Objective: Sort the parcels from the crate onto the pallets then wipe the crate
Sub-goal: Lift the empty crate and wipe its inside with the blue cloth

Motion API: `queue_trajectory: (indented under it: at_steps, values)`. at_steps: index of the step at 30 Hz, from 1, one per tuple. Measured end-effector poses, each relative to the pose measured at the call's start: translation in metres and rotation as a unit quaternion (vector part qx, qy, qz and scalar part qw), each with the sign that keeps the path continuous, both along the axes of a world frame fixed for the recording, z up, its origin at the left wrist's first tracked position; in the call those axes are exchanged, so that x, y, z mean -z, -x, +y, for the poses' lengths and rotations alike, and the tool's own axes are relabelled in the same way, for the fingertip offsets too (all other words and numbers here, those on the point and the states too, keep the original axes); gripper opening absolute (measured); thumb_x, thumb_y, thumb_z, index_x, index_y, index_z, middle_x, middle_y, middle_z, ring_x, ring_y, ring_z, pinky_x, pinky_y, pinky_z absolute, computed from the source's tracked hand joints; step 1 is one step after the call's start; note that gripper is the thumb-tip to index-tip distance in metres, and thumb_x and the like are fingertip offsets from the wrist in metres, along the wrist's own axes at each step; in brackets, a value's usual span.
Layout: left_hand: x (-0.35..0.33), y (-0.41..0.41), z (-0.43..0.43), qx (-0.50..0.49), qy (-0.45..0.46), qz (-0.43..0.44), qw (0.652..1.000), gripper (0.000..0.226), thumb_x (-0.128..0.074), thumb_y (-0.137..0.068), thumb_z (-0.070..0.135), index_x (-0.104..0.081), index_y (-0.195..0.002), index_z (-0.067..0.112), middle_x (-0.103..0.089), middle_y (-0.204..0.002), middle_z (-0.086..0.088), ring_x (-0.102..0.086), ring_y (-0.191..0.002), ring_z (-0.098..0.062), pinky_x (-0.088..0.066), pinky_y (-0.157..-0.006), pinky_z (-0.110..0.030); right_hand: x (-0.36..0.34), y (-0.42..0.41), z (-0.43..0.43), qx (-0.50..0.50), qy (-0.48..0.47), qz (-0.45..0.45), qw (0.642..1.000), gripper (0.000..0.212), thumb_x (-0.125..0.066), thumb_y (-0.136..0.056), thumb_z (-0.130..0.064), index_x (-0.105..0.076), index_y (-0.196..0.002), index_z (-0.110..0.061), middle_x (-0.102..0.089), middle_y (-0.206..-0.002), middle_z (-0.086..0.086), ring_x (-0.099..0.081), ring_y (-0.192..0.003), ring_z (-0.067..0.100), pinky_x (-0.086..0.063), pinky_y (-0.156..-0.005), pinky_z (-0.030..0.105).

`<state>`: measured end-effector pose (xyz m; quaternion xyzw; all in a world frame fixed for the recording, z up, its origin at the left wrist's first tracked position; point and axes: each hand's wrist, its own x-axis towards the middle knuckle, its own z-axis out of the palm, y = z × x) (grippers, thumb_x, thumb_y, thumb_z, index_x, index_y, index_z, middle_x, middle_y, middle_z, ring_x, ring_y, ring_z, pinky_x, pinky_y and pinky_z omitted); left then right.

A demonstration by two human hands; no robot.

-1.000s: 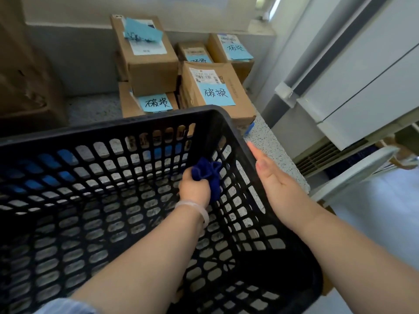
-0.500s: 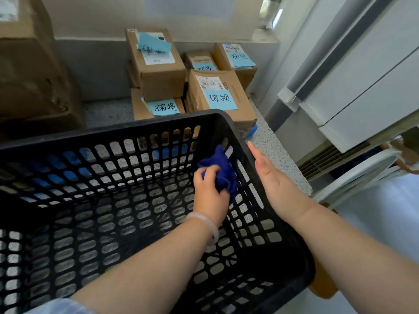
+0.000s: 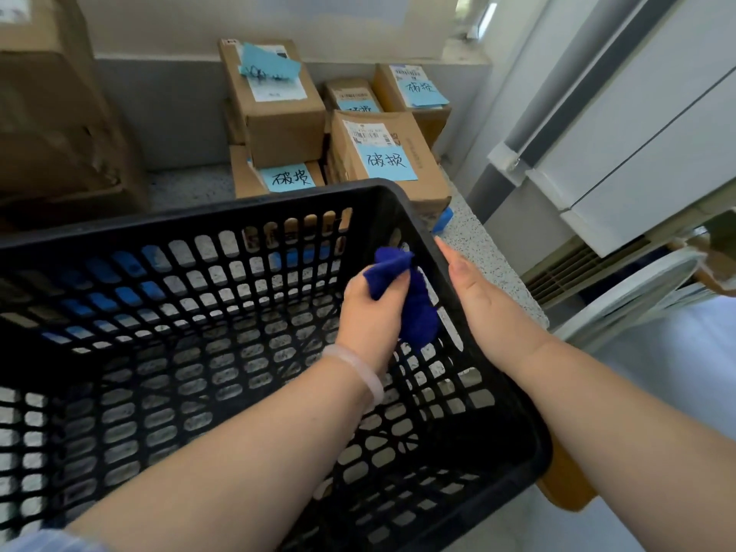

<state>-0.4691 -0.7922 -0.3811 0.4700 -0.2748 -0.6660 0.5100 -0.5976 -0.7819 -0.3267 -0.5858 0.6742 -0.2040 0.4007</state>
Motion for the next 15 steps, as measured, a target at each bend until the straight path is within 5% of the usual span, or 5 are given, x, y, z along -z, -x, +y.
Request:
queue_trajectory:
  at_steps: [3, 5, 8, 11, 15]
  values:
    - [-0.027, 0.0, 0.003, 0.022, 0.145, -0.014, 0.989, 0.009, -0.065, -0.091, 0.027, -0.066, -0.092, 0.036, -0.064, -0.116, -0.01, -0.065, -0.106, -0.018, -0.054, -0.094, -0.038, 0.0, -0.003, 0.003, 0.023, -0.011, -0.076, 0.997, 0.07, -0.023, -0.077, -0.091, -0.057, -0.126, -0.053, -0.057, -0.136, -0.013, -0.047, -0.13, 0.006, -0.024, -0.117, 0.032]
    - [-0.022, 0.002, 0.004, 0.062, 0.249, -0.134, 0.957, 0.012, -0.064, -0.09, 0.023, -0.063, -0.094, 0.034, -0.056, -0.122, -0.006, -0.057, -0.112, -0.01, -0.047, -0.101, -0.033, 0.005, -0.001, 0.002, 0.058, -0.012, -0.111, 0.992, 0.066, -0.037, -0.065, -0.096, -0.069, -0.101, -0.052, -0.069, -0.117, -0.008, -0.058, -0.12, 0.011, -0.033, -0.114, 0.039]
    - [0.008, 0.001, 0.013, 0.046, 0.314, -0.248, 0.916, 0.025, -0.062, -0.087, 0.006, -0.06, -0.11, 0.017, -0.041, -0.128, 0.001, -0.04, -0.114, 0.012, -0.029, -0.104, -0.009, 0.003, -0.003, 0.001, 0.076, -0.011, -0.081, 0.994, 0.06, -0.032, -0.083, -0.076, -0.064, -0.114, -0.036, -0.064, -0.121, -0.007, -0.052, -0.123, 0.011, -0.028, -0.117, 0.036]
    - [0.05, -0.005, 0.02, 0.084, 0.232, -0.282, 0.927, 0.029, -0.062, -0.088, 0.001, -0.057, -0.112, 0.015, -0.041, -0.121, 0.009, -0.043, -0.11, 0.014, -0.031, -0.093, -0.001, -0.005, -0.006, 0.001, 0.024, -0.014, -0.029, 0.999, 0.071, -0.013, -0.087, -0.076, -0.036, -0.147, -0.047, -0.037, -0.148, -0.023, -0.029, -0.138, -0.002, -0.012, -0.118, 0.025]
    - [0.106, -0.001, 0.039, 0.265, 0.021, -0.426, 0.865, 0.038, -0.058, -0.091, 0.006, -0.058, -0.129, 0.002, -0.058, -0.11, 0.0, -0.058, -0.119, -0.028, -0.045, -0.097, -0.028, -0.011, -0.01, 0.001, 0.032, -0.023, 0.045, 0.998, 0.062, -0.007, -0.091, -0.067, -0.023, -0.149, -0.054, -0.027, -0.157, -0.018, -0.021, -0.145, 0.006, -0.008, -0.104, 0.02]
